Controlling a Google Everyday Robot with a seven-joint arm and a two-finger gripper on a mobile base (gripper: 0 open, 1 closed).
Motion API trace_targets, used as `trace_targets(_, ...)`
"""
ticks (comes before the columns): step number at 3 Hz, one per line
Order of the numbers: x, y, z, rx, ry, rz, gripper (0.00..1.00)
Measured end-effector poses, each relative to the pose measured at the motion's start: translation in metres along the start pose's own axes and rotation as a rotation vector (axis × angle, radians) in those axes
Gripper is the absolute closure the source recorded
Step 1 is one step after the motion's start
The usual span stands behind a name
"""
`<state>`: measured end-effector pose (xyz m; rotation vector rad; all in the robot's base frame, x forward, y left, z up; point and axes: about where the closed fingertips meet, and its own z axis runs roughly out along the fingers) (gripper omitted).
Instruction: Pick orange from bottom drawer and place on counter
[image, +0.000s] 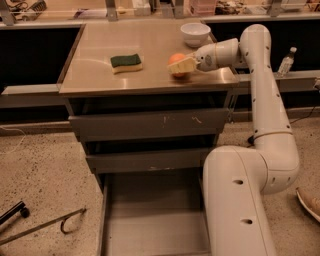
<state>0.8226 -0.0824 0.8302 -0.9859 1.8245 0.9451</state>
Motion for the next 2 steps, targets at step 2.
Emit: trace_targets(2,0.0,0.0,0.0,0.0,0.0,0.0,0.0)
